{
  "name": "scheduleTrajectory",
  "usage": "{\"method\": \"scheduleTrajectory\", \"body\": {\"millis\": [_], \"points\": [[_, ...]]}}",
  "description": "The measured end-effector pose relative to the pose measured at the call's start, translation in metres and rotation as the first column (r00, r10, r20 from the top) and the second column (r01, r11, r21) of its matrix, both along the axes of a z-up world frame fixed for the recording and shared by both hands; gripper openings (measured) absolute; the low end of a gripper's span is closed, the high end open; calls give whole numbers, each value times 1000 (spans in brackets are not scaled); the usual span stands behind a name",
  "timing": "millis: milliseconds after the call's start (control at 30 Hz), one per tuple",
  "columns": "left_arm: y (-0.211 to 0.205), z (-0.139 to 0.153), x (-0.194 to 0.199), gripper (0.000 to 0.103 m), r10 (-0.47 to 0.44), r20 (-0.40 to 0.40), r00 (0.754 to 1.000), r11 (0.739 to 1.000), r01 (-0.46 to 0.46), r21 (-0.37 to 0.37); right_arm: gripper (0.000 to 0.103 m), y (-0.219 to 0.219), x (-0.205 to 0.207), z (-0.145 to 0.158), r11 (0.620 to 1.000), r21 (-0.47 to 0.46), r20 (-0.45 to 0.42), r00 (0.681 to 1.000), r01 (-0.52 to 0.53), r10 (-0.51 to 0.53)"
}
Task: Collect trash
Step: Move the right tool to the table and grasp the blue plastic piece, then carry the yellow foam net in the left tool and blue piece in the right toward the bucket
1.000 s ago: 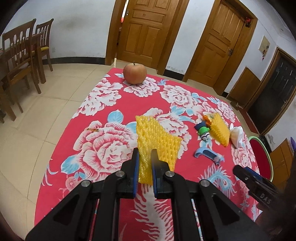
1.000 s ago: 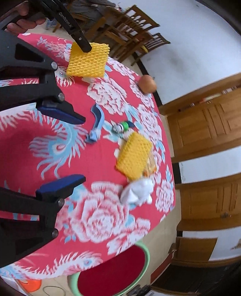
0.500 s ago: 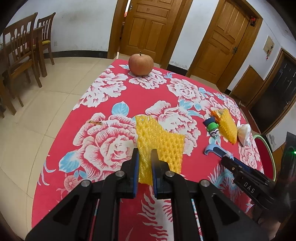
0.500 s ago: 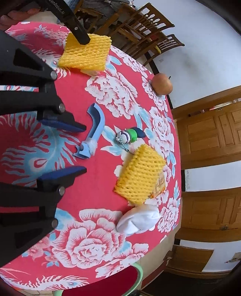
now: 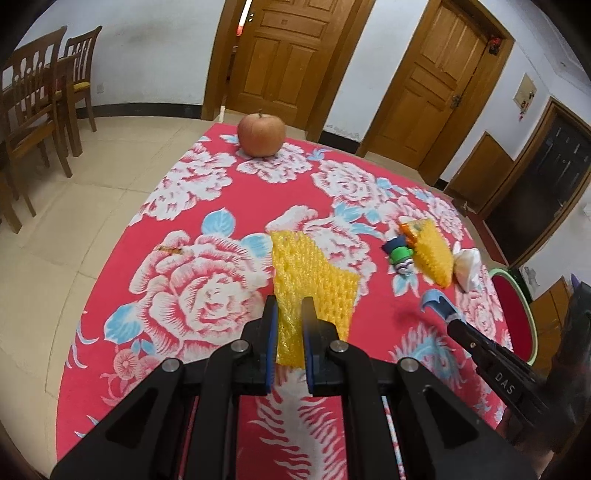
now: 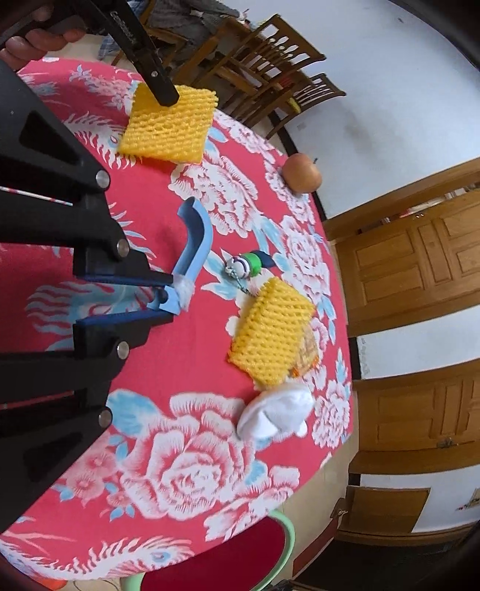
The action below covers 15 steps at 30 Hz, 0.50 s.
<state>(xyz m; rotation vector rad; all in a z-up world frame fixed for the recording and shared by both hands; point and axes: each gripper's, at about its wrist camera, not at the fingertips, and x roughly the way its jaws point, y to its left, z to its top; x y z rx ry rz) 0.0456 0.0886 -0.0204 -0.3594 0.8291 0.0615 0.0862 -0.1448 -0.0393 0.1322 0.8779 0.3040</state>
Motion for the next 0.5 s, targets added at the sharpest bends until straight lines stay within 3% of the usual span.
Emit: {"method": "scheduleTrajectory", "body": {"millis": [400,500], "points": [[-37,27,-3,11,-90,60,994,996,90,8,15,-46,-28,24,995,19,59,993,97,-98],[-51,33,1,11,-131,72,989,991,131,8,9,-61,-36,31,991,16,75,989,130,-131]]}}
